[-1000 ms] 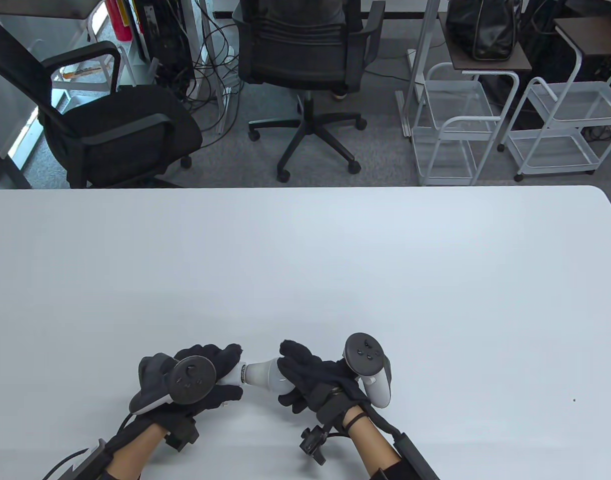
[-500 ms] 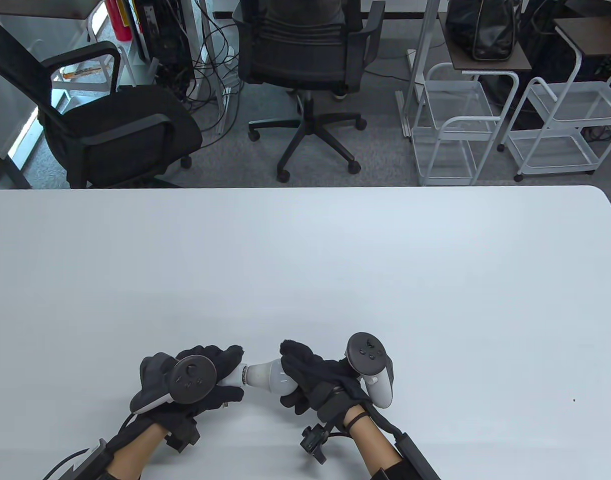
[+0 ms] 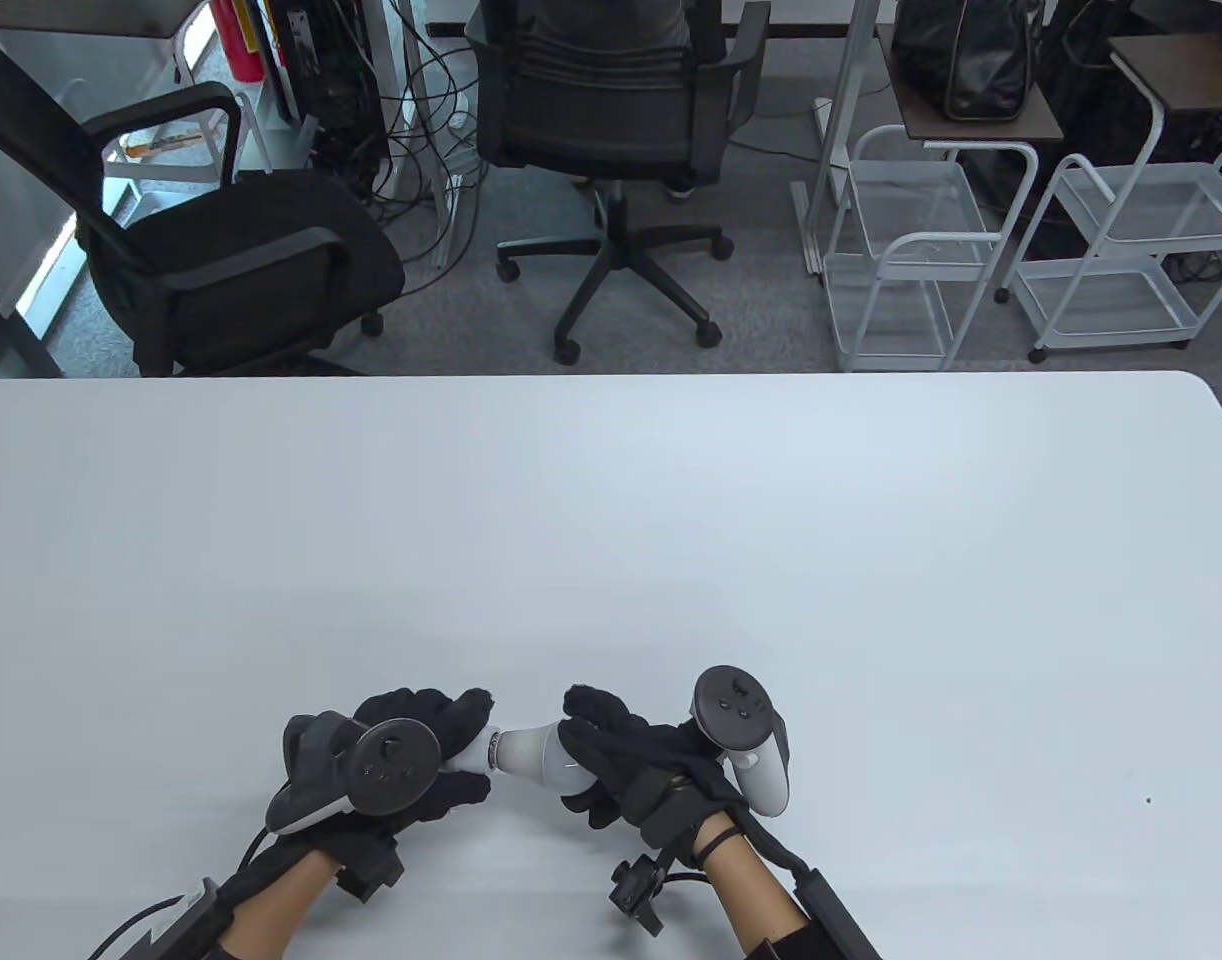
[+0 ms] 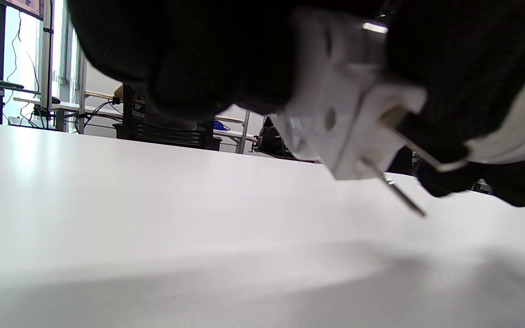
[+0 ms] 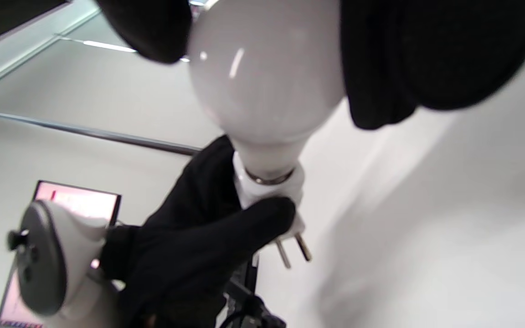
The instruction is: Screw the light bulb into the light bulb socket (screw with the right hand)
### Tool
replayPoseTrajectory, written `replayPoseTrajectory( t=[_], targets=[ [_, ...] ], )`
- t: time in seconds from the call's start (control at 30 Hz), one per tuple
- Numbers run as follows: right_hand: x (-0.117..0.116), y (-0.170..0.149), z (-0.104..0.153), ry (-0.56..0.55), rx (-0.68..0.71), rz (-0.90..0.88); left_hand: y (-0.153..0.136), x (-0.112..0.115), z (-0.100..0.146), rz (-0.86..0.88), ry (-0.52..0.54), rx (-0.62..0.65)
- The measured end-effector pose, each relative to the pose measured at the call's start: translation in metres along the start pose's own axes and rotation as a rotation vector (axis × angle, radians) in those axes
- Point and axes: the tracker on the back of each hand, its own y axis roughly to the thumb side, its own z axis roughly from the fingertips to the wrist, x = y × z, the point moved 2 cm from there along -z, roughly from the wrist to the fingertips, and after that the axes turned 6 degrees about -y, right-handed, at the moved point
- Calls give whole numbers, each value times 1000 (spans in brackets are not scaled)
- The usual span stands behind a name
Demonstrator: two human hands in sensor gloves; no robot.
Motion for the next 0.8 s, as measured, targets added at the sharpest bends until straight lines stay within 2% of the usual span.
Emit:
replayPoseTrajectory(
  t=[0.1,0.17,0.33,0.47,0.57,0.8],
  targets=[
    [-8,9,-2,82,36,137,-3,0,0,21,0,-6],
    [-10,11,-2,84,44,182,-2,0,1,-3,14,-8],
    [-7,9,-2,52,-5,16,5,-2,2,-83,64,-15],
    [-8,8,1,41,25,62,3,-4,2,-79,71,-20],
    [-12,14,-1,89,51,91,1,-3,2,21,60,-9],
    [-11,14,0,30,13,21,8,-2,2,-65,86,-16]
  ],
)
